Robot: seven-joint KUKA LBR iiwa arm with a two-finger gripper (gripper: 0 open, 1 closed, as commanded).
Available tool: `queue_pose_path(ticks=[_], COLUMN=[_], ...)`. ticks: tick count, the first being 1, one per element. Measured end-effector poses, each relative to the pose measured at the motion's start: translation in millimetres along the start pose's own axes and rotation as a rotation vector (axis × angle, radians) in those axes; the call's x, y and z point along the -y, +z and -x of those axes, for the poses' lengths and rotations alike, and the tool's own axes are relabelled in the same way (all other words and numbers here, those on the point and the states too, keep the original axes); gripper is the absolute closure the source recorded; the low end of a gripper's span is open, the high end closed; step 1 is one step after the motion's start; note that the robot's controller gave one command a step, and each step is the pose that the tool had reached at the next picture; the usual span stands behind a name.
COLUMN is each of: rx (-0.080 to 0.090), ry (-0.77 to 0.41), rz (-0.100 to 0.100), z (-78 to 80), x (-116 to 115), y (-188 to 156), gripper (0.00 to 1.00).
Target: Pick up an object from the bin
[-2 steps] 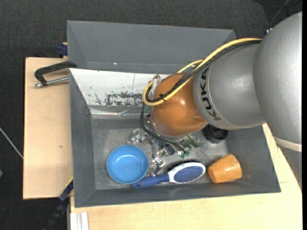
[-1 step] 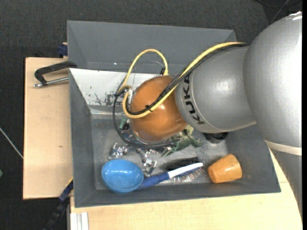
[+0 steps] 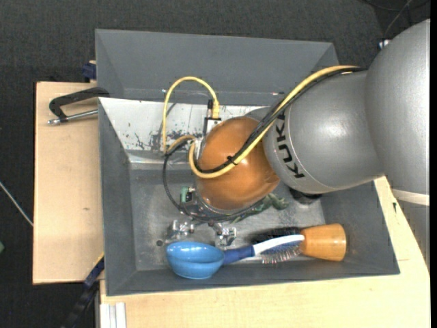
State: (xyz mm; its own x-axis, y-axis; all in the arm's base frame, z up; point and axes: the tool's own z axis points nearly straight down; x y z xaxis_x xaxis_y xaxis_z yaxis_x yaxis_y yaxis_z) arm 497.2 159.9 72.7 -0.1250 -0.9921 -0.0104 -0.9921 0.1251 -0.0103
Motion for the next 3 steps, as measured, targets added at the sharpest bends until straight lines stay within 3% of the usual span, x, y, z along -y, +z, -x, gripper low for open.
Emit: queue_pose_path(ticks=[1,2,3], rx=[-0.003,-0.01,-0.002], ry=[-0.017,-0.171,-0.659], rz=[-0.004,0.016,0.011], z=[-22.7,-67.6,-40.2], x=[54.1,1.9,7.1], y=[-104.3,-43.0,-14.1], gripper=[0.0,0.0,0.0])
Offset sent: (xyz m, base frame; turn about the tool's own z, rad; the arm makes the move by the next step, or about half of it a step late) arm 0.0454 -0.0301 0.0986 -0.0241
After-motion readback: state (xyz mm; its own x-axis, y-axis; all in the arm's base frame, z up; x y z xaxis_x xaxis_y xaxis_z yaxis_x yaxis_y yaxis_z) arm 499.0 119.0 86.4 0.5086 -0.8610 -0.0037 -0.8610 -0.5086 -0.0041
